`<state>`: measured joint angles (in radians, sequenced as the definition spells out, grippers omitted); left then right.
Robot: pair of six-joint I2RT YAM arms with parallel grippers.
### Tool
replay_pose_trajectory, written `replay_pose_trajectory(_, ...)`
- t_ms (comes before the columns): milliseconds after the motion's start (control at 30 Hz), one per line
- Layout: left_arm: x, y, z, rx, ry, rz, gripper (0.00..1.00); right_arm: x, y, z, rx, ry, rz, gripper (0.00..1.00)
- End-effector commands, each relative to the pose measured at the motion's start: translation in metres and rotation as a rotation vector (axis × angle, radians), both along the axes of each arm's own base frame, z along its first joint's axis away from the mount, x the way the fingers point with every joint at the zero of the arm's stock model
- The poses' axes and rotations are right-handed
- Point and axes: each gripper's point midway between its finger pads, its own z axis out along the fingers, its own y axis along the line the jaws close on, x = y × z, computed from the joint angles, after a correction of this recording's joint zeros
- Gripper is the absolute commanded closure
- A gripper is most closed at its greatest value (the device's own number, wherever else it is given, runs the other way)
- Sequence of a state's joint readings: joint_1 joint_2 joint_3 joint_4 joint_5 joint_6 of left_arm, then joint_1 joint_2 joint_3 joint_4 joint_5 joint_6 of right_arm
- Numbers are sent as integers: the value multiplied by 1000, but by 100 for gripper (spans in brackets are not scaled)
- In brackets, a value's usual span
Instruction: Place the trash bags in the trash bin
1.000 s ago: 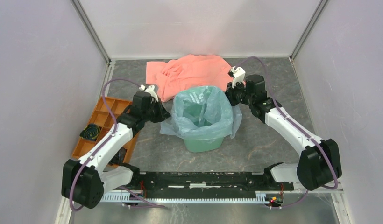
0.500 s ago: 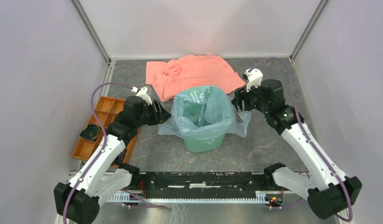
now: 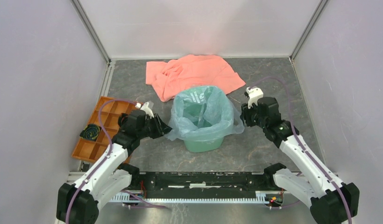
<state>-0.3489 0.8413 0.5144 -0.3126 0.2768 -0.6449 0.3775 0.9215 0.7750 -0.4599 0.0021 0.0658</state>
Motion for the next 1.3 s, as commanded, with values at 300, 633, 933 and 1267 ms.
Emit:
replay_pose_trajectory(300, -12, -30, -36, -262, 77, 14, 97, 2, 56, -70, 338, -25, 112, 100)
replay_pose_trajectory(633, -20, -54, -77, -147, 120, 11, 98, -10, 58, -127, 325, 88, 105, 99)
replay_pose_trajectory(933, -16, -35, -74, -49, 104, 83, 85, 3, -9, -96, 57, 53, -178, 56)
replay_pose_trajectory(1267, -18, -20, -67, -30, 66, 139, 54, 43, -31, 81, -32, -301, -221, 27)
